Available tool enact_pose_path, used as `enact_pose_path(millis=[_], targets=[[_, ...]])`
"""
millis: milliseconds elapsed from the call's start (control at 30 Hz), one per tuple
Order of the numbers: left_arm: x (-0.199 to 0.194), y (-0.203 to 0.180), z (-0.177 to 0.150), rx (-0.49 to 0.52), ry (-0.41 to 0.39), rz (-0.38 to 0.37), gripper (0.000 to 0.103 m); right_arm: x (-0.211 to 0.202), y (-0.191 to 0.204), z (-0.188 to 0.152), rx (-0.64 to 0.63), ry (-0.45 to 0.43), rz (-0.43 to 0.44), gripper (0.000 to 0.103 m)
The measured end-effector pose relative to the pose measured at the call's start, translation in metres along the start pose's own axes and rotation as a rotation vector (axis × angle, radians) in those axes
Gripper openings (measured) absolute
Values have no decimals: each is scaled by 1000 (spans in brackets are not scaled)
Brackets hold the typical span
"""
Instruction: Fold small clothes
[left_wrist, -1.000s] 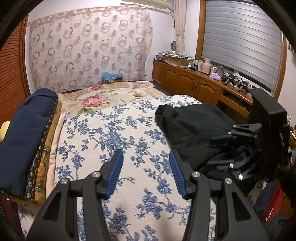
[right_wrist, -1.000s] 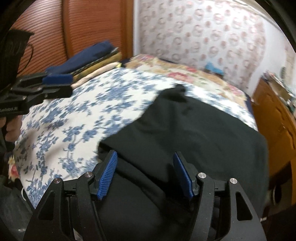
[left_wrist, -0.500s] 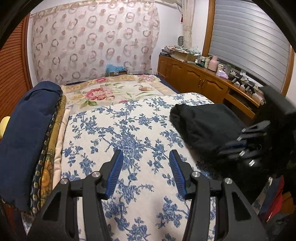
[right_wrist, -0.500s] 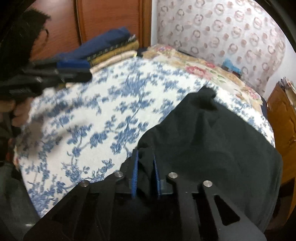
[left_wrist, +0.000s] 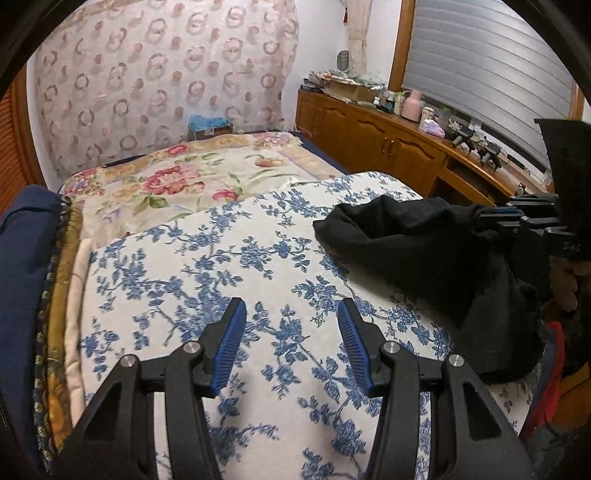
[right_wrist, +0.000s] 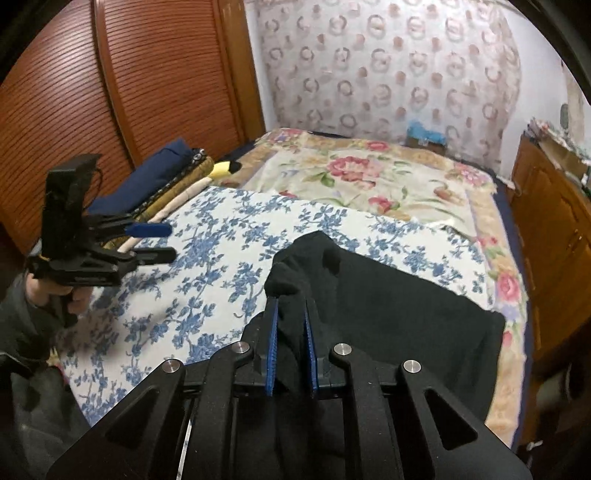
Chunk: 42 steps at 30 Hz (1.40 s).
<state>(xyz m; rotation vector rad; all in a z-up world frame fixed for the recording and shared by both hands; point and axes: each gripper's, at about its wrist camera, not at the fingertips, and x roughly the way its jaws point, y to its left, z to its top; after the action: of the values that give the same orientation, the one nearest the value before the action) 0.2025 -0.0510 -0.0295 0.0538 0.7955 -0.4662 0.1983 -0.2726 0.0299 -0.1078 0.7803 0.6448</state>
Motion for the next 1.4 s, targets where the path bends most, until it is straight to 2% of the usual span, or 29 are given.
enact_pose_path(millis=[167, 267, 433, 533, 733, 867, 933, 967, 1033, 1067, 1200, 1400], targets=[[8, -5, 2, 10, 23, -4, 50, 1, -7, 5, 51, -21, 44, 11], [9, -6, 2, 10, 28, -3, 50, -6, -11, 8, 62, -54, 42, 11], [9, -11, 6, 19, 25, -10, 50, -22, -35, 17, 80, -92, -68, 8], [10, -16, 12, 31, 20, -16, 50, -31, -61, 22, 76, -89, -180, 8], [24, -26, 30, 60, 23, -26, 50, -7, -126, 19, 113, 43, -388, 8], [41, -31, 48, 79, 38, -33, 50, 16, -143, 2, 138, 112, -411, 8], [49, -34, 56, 89, 43, -29, 50, 20, -146, -4, 145, 116, -438, 19], [55, -34, 61, 92, 49, -30, 50, 19, -145, -7, 150, 117, -445, 33], [65, -35, 69, 97, 56, -35, 50, 15, -148, -12, 172, 103, -442, 50], [71, -35, 75, 96, 58, -36, 50, 12, -150, -14, 186, 94, -432, 55], [95, -34, 87, 69, 85, -56, 50, 11, -155, -17, 226, 87, -402, 61], [126, -34, 86, 44, 145, -73, 50, 22, -165, -24, 250, 113, -358, 68]])
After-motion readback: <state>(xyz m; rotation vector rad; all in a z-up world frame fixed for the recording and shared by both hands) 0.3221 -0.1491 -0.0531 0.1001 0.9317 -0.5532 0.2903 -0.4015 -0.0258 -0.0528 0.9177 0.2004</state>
